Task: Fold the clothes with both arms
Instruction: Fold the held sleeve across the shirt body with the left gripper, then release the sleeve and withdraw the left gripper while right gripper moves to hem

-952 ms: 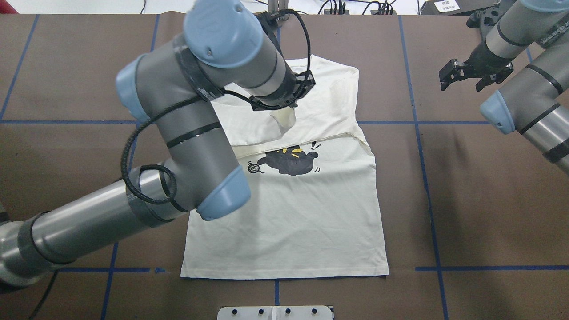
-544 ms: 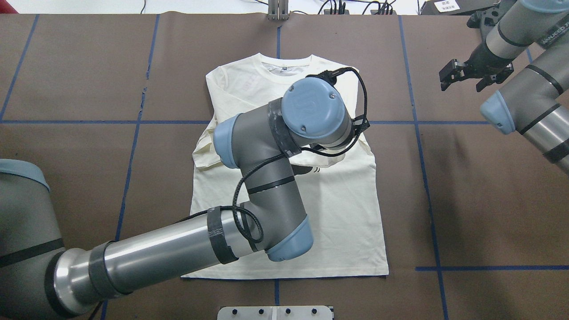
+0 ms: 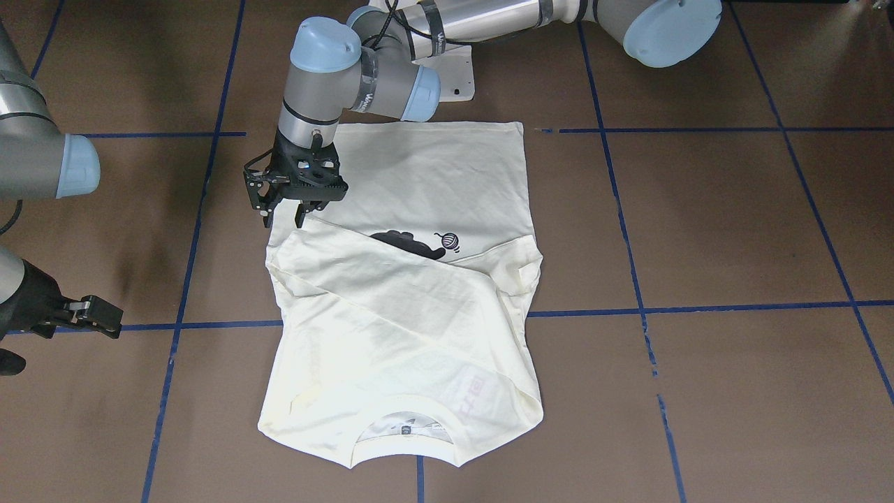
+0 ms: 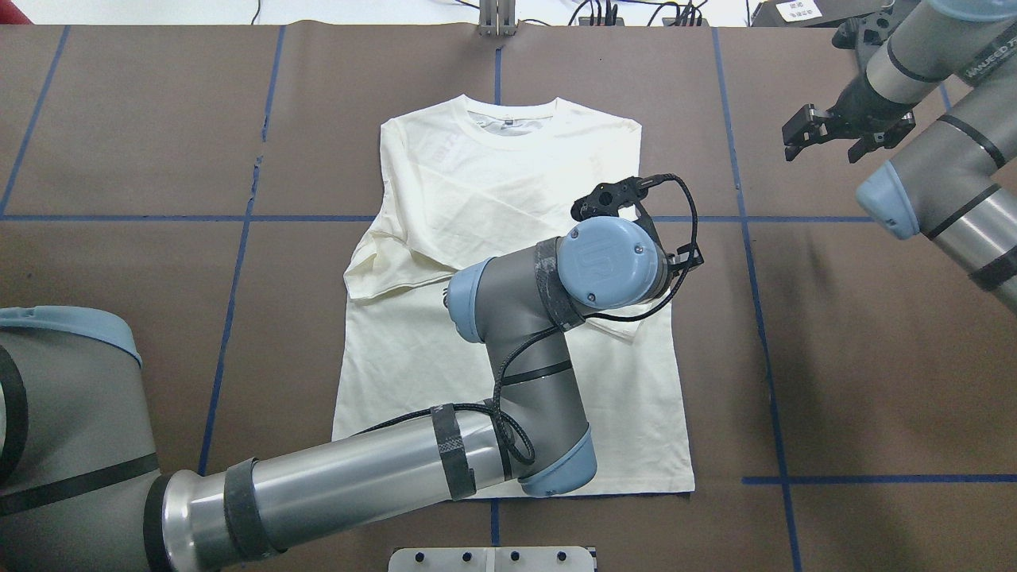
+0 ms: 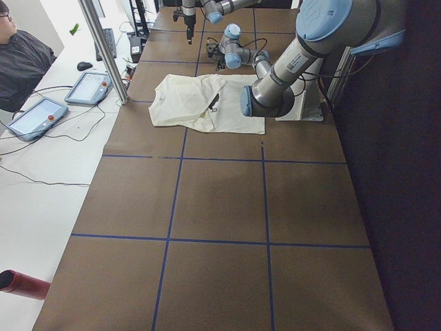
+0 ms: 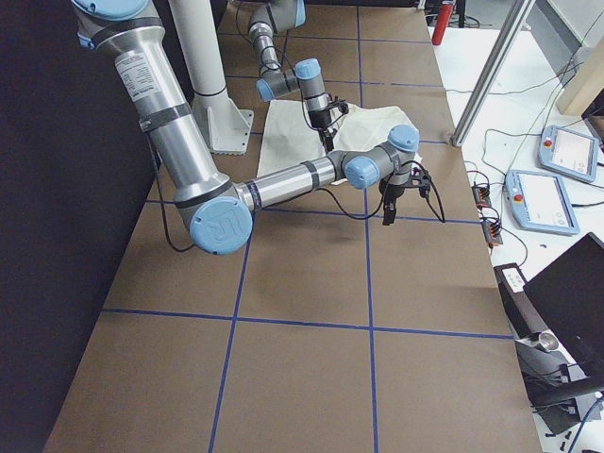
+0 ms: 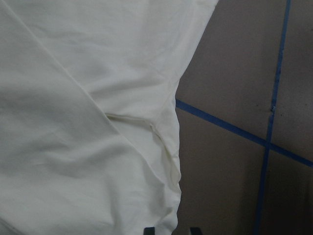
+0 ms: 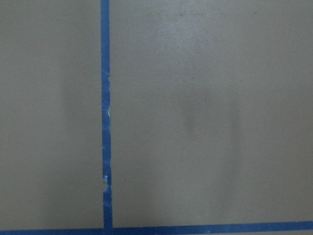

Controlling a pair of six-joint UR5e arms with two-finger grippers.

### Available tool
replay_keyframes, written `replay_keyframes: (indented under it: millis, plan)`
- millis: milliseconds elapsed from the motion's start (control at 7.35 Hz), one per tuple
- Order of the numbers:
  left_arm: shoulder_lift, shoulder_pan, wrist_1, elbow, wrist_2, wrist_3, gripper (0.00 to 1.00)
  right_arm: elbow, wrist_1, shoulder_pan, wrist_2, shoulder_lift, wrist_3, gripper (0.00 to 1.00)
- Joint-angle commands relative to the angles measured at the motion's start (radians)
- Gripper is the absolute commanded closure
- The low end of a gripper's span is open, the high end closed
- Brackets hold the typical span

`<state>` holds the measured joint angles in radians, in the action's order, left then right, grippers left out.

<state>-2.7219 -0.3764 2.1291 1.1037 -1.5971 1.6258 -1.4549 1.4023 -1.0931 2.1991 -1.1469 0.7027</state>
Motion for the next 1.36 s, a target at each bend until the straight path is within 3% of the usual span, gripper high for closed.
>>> replay_keyframes:
  millis: [0, 272, 408, 680, 952, 1088, 1224]
  plan:
    - [0.04, -0.001, 0.008, 0.042, -0.003, -0.033, 0.0, -0.025, 0.0, 0.005, 0.001, -0.004, 0.004, 0.0]
    - [0.082, -0.039, -0.035, 0.088, -0.029, -0.125, 0.0, -0.153, 0.0, 0.063, -0.009, -0.081, 0.088, 0.0]
    - [0.09, -0.083, -0.108, 0.128, -0.099, -0.197, 0.0, -0.23, 0.0, 0.118, -0.034, -0.13, 0.166, 0.0]
    - [0.239, -0.172, -0.294, 0.358, -0.161, -0.373, 0.0, -0.384, 0.0, 0.237, -0.087, -0.192, 0.37, 0.0]
    - [0.504, -0.252, -0.399, 0.644, -0.227, -0.569, 0.0, -0.487, 0.0, 0.388, -0.168, -0.204, 0.571, 0.0]
    - [0.577, -0.281, -0.422, 0.73, -0.231, -0.628, 0.0, -0.514, 0.0, 0.468, -0.229, -0.208, 0.659, 0.0]
    - [0.585, -0.291, -0.499, 0.772, -0.251, -0.656, 0.0, -0.55, 0.0, 0.558, -0.281, -0.22, 0.737, 0.0]
